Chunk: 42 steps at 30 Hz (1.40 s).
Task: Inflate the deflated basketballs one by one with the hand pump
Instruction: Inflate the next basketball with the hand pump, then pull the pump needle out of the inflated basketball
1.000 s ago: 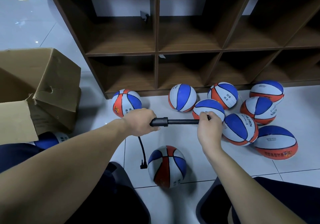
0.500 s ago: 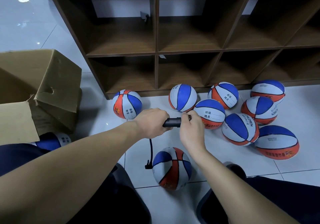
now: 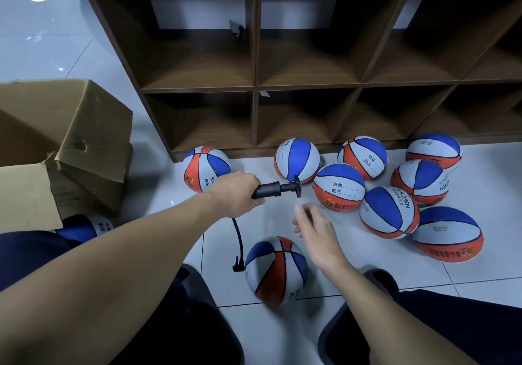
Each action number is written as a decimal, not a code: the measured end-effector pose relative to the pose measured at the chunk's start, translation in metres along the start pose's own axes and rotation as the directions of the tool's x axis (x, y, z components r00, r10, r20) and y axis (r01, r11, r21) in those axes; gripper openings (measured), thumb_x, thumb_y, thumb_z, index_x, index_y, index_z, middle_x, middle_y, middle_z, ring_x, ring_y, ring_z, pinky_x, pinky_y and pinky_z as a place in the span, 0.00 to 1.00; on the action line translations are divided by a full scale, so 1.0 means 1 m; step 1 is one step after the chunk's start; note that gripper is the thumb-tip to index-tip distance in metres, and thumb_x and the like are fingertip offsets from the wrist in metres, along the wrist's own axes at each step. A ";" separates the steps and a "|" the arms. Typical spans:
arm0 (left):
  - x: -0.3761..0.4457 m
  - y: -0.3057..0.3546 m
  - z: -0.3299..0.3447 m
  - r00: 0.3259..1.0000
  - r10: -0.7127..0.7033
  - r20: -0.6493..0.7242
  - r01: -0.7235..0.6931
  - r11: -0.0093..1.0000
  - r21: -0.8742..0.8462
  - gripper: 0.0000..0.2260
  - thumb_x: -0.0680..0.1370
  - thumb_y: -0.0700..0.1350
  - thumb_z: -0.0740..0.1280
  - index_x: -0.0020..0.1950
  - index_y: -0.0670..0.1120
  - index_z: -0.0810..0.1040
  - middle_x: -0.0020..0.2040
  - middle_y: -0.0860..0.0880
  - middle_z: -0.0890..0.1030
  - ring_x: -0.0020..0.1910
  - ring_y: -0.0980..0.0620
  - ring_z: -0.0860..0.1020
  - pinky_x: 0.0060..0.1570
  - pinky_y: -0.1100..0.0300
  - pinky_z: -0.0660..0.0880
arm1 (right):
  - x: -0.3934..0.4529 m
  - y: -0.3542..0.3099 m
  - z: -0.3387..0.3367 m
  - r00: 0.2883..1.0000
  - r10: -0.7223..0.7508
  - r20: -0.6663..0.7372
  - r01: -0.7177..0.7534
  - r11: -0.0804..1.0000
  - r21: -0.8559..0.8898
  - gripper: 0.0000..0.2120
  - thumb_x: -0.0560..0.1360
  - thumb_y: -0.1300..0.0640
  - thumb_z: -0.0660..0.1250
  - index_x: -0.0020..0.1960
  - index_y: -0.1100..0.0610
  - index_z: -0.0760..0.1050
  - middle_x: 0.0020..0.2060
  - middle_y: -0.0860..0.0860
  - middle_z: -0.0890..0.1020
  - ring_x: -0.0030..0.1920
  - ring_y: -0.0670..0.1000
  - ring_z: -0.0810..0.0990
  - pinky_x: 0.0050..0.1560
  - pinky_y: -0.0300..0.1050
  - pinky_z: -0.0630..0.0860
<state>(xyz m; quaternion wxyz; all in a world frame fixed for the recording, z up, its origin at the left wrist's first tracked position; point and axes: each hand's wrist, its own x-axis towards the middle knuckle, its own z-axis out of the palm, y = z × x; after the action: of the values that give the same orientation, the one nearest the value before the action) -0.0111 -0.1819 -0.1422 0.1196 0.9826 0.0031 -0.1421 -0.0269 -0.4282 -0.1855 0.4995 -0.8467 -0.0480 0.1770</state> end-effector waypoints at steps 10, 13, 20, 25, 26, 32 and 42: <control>-0.003 -0.016 0.002 0.998 -0.069 0.016 0.068 0.997 0.026 0.09 0.84 0.57 0.69 0.51 0.52 0.79 0.40 0.50 0.81 0.39 0.49 0.81 0.35 0.56 0.76 | -0.008 0.038 0.049 0.888 -0.130 0.442 0.390 0.721 -0.573 0.46 0.71 0.35 0.74 0.83 0.49 0.62 0.80 0.45 0.64 0.80 0.50 0.64 0.80 0.43 0.59; -0.003 -0.027 0.005 0.994 -0.109 0.022 0.108 0.994 0.022 0.09 0.84 0.56 0.69 0.50 0.52 0.77 0.40 0.50 0.80 0.38 0.49 0.80 0.33 0.57 0.71 | 0.000 0.047 0.039 0.908 -0.081 0.410 0.338 0.720 -0.606 0.57 0.65 0.29 0.76 0.84 0.51 0.57 0.82 0.47 0.60 0.81 0.51 0.61 0.82 0.45 0.58; -0.001 -0.046 0.032 0.974 -0.211 0.083 0.213 0.977 -0.022 0.11 0.83 0.55 0.71 0.51 0.49 0.76 0.40 0.49 0.77 0.37 0.50 0.76 0.34 0.58 0.69 | 0.022 0.058 0.011 0.950 -0.010 0.312 0.229 0.700 -0.676 0.65 0.62 0.26 0.75 0.87 0.54 0.50 0.86 0.49 0.55 0.85 0.51 0.52 0.84 0.49 0.52; 0.002 -0.035 0.058 0.957 -0.263 0.122 0.271 0.961 -0.052 0.12 0.81 0.57 0.71 0.49 0.49 0.76 0.40 0.50 0.77 0.38 0.47 0.77 0.35 0.56 0.69 | 0.027 0.058 0.016 0.956 -0.001 0.294 0.195 0.751 -0.631 0.56 0.72 0.37 0.74 0.87 0.55 0.48 0.87 0.50 0.52 0.86 0.52 0.49 0.85 0.48 0.52; 0.004 -0.031 0.064 0.949 -0.294 0.114 0.304 0.949 -0.081 0.13 0.81 0.58 0.71 0.48 0.50 0.76 0.39 0.50 0.77 0.38 0.47 0.77 0.36 0.56 0.71 | 0.028 0.059 0.017 0.958 0.009 0.288 0.181 0.756 -0.629 0.57 0.71 0.36 0.74 0.87 0.55 0.47 0.86 0.50 0.51 0.86 0.52 0.48 0.85 0.49 0.51; 0.010 0.000 0.095 0.903 -0.377 0.207 0.430 0.812 -0.394 0.15 0.77 0.59 0.72 0.43 0.48 0.79 0.35 0.50 0.84 0.33 0.47 0.84 0.41 0.52 0.83 | 0.030 0.061 0.017 0.974 0.026 0.224 0.124 0.768 -0.629 0.62 0.66 0.34 0.78 0.86 0.57 0.49 0.84 0.51 0.56 0.84 0.53 0.53 0.84 0.49 0.54; 0.017 0.022 0.122 0.847 -0.368 0.384 0.532 0.560 -0.635 0.17 0.79 0.55 0.73 0.46 0.40 0.85 0.33 0.45 0.86 0.27 0.50 0.81 0.30 0.60 0.73 | 0.032 0.073 0.030 0.985 -0.055 0.166 0.147 0.778 -0.611 0.61 0.61 0.29 0.71 0.84 0.57 0.53 0.79 0.50 0.61 0.80 0.53 0.56 0.82 0.48 0.56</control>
<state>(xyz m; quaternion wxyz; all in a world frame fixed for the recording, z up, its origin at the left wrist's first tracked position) -0.0283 -0.2323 -0.2551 0.4546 0.7992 0.2981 -0.2566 -0.0142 -0.4306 -0.2695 0.1971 -0.9455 -0.1837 0.1828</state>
